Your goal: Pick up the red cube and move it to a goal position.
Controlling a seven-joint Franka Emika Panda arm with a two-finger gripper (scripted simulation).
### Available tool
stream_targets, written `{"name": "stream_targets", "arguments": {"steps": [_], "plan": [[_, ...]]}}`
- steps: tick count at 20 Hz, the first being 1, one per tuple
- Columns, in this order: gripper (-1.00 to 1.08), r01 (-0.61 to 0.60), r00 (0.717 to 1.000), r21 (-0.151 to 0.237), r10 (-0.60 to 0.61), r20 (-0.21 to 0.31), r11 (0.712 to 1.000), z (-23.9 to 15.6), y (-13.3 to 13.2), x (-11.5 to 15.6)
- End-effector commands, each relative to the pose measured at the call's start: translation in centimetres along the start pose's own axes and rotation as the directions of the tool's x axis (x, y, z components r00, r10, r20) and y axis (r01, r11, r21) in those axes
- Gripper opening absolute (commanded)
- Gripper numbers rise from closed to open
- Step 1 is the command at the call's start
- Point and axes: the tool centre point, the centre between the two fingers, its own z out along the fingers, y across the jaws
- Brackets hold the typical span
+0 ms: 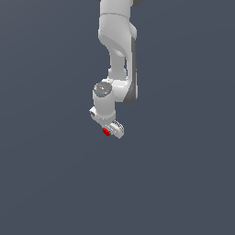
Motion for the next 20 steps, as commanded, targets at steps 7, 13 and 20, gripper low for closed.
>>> {"name": "stream_targets", "arguments": {"steps": [7,13,20], "plan": [[-1.00,0.000,1.000,0.001,0.000,-0.001,1.000,-6.4,-3.5,-2.5],[-1.00,-0.001,1.000,0.000,0.001,-0.002,1.000,-12.2,-6.7,-4.8],[-1.00,-0.001,1.000,0.000,0.001,-0.002,1.000,-17.4,-9.6,-6.7]]}}
